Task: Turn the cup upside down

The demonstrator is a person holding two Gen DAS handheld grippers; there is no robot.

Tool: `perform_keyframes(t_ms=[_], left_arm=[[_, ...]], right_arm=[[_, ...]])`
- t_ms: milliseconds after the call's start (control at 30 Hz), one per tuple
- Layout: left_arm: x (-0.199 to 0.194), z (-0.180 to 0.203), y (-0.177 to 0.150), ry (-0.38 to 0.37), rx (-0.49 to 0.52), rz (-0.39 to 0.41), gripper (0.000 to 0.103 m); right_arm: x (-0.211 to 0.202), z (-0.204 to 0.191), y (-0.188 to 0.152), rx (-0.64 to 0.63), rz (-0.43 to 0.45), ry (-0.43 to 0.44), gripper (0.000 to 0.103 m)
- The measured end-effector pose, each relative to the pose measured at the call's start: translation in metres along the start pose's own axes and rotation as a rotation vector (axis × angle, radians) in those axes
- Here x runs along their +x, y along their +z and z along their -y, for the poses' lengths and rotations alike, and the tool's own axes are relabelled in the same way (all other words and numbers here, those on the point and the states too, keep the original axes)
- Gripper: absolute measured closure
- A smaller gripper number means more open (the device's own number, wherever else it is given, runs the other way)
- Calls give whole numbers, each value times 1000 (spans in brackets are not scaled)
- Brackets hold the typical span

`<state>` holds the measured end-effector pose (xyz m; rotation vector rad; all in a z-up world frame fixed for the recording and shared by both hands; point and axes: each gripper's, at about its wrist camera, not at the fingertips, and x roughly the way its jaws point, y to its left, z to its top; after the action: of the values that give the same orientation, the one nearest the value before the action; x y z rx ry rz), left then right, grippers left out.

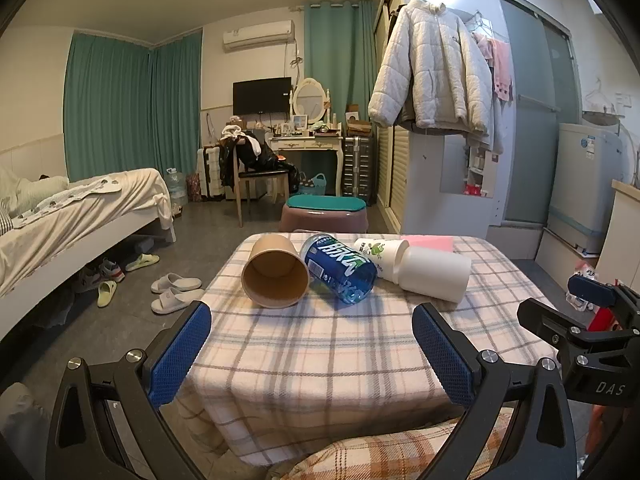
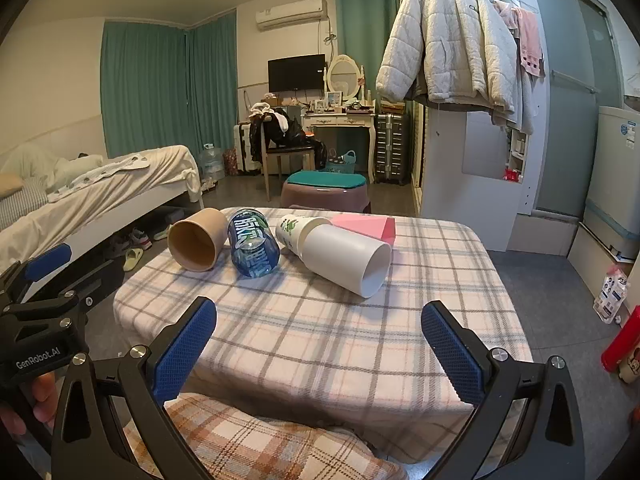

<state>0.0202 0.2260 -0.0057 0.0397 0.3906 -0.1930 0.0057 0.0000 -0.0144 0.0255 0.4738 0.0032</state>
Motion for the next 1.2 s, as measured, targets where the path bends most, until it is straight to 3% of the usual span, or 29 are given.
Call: perform_keyframes(t_ms=[1200], left_arm=[[0,-3,-5,1,0,-9,0]], right_arm=[[1,-1,-2,-1,-9,8,0]])
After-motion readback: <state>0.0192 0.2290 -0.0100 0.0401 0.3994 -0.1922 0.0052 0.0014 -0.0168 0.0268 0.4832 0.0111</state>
